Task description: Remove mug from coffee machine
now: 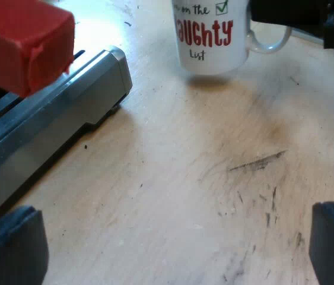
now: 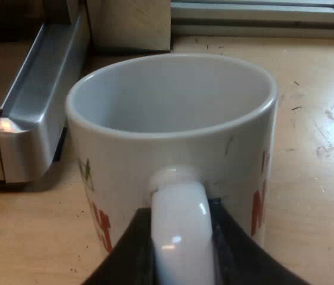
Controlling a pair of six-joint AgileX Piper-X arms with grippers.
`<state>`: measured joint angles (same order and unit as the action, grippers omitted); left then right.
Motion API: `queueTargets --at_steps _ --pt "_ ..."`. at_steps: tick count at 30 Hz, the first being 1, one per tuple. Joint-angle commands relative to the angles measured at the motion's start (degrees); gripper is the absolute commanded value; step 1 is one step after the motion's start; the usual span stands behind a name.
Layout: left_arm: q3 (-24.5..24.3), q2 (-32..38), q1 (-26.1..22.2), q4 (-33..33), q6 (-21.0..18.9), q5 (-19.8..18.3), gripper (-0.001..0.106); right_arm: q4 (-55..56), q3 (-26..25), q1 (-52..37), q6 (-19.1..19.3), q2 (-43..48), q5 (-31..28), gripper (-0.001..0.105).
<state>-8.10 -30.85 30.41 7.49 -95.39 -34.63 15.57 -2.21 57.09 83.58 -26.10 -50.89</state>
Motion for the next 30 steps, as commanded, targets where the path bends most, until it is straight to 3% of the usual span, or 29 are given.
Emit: queueTargets --at_steps 1,5,8,10,11,12,14,22,30 --pt "-0.13 0.09 0.06 -0.62 0.41 0.25 0.091 -8.35 0.63 -6.62 5.96 0.4 5.21 0.0" --pt "-0.13 0.09 0.06 -0.62 0.41 0.14 0.091 -13.15 2.31 -12.6 8.38 0.4 11.03 0.0" --pt "-0.13 0.09 0.06 -0.62 0.41 0.14 0.091 -20.6 4.34 -16.76 13.85 0.4 15.25 0.0" --pt "-0.13 0.09 0.06 -0.62 0.41 0.14 0.091 -20.81 4.35 -17.67 15.07 0.4 16.61 0.0" --pt "-0.13 0.09 0.06 -0.62 0.41 0.14 0.091 -21.88 4.33 -19.59 19.91 0.4 20.12 0.0" --pt "-0.13 0.09 0.06 -0.62 0.41 0.14 0.091 -22.77 4.33 -21.01 22.26 0.21 22.81 0.0" --pt "-0.13 0.09 0.06 -0.62 0.41 0.14 0.091 -24.22 4.33 -22.83 23.75 -0.69 24.72 0.0" --pt "-0.13 0.09 0.06 -0.62 0.41 0.14 0.091 -29.0 4.22 -27.23 23.79 -6.72 30.03 0.0" --pt "-0.13 0.09 0.06 -0.62 0.41 0.14 0.091 -51.28 4.23 -28.27 23.79 -26.81 30.54 0.0"
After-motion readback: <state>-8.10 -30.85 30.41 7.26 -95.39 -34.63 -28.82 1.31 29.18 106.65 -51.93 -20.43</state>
